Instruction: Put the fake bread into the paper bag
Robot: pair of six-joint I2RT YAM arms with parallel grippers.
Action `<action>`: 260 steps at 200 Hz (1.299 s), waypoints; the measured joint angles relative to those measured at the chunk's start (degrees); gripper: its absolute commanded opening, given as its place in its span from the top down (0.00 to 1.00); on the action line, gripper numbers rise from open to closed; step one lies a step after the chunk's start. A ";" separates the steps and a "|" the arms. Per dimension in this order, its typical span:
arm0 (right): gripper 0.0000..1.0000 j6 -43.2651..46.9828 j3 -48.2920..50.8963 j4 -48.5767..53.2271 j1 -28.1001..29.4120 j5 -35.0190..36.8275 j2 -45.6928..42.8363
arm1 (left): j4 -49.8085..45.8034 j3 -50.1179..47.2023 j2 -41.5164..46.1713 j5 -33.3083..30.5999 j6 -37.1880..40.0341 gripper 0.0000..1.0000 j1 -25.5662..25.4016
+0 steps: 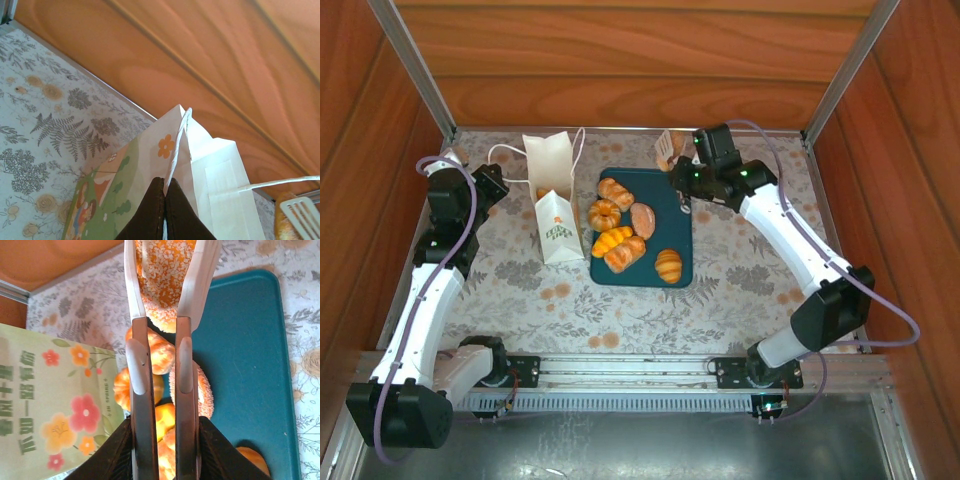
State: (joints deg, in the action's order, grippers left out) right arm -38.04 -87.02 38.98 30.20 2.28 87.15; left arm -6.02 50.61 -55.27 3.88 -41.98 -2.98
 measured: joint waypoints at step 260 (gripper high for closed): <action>0.74 15.13 -24.68 -1.75 21.94 -0.48 2.82 | -0.02 0.00 0.17 0.00 0.00 1.00 0.00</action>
State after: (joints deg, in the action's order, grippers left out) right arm -22.92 -111.70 37.23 52.14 1.80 89.97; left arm -6.04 50.61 -55.09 3.88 -41.98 -2.98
